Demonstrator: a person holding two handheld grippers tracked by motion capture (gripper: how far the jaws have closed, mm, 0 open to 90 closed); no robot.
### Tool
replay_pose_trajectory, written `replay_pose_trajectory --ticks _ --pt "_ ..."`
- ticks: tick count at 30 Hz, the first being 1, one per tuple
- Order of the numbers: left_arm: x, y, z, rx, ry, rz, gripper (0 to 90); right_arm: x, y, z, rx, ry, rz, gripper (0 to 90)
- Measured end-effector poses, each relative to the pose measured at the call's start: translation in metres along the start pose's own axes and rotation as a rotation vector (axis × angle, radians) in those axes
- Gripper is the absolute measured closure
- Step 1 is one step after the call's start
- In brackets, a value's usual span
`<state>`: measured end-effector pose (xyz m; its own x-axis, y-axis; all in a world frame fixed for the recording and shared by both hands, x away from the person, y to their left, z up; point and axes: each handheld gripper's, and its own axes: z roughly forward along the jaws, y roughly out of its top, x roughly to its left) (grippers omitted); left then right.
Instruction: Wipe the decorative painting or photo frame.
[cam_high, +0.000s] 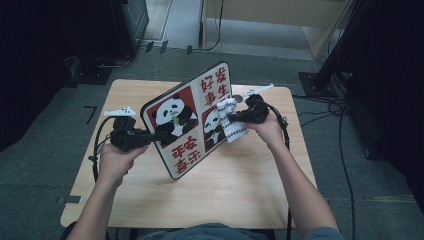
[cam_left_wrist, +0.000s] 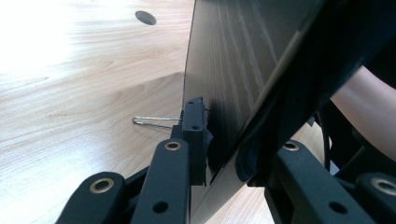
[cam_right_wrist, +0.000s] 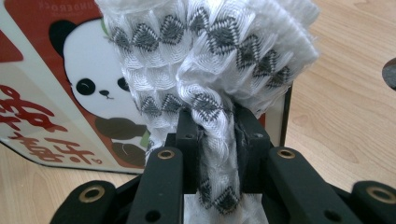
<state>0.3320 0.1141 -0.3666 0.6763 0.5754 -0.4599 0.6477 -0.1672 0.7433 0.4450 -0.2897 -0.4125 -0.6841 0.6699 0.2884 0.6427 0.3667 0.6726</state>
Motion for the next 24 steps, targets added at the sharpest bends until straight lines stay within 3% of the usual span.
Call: replay_pose_trajectory --ticks 24 --pt "0.0 0.0 0.001 -0.001 -0.003 0.013 76.3 -0.009 -0.018 0.013 0.022 0.01 0.03 75.0"
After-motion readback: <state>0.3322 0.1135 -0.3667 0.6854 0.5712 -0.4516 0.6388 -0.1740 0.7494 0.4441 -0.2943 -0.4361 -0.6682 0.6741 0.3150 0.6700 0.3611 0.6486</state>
